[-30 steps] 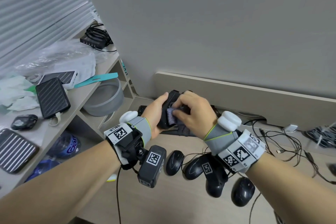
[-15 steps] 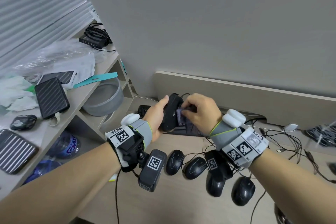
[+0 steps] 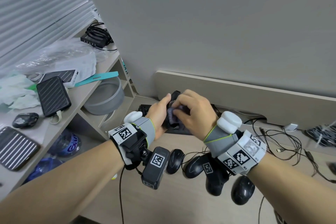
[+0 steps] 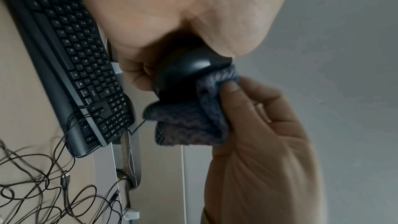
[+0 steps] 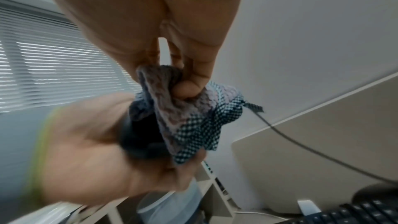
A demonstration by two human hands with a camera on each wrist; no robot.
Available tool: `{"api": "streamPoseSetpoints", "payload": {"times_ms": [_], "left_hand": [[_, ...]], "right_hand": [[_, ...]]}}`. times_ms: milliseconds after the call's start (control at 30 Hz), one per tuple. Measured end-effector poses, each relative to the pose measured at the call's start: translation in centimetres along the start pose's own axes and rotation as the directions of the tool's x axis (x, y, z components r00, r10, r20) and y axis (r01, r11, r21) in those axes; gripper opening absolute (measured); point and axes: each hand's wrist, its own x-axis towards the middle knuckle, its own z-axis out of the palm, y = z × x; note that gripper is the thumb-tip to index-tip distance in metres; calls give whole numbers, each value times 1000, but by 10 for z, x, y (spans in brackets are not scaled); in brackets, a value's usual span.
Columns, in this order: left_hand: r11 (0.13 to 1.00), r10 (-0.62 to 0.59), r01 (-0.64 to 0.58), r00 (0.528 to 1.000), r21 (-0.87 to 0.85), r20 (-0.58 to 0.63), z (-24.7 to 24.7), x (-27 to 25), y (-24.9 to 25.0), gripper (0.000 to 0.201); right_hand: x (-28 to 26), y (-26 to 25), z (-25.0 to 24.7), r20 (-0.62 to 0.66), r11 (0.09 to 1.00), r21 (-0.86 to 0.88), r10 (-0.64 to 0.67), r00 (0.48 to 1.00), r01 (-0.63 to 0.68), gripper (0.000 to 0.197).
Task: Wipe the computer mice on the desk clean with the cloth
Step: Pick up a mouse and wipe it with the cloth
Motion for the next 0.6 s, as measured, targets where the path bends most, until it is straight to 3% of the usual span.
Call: {"api": "streamPoseSetpoints", "payload": {"times_ms": [100,233,333,467,600], "left_hand": [[1000,-6,6,999,-8,41,0,-3,0,42],[1000,-15,15,1000,-24,18,-2,-5,-6,39],[1000,-17,18,999,-24,41,-2,-6,-5,36],[1000,-8,9,999,-25,53,-6,-9,-6,36],[999,-34,36,996,-21,87,-11,-9,-10,43]], "right_hand": [[-9,-6,3,70,998,48,-32,997,28,8],[0,10,-5,1,998,-16,57,998,-57,8],[-2,-5,-2,61,1000,-2,-1,998,1,7],[6,16,-9,-77,991,-21,131,988,-133,11],[-3,-5,2,61,999,17,38,997,-39,11]]}}
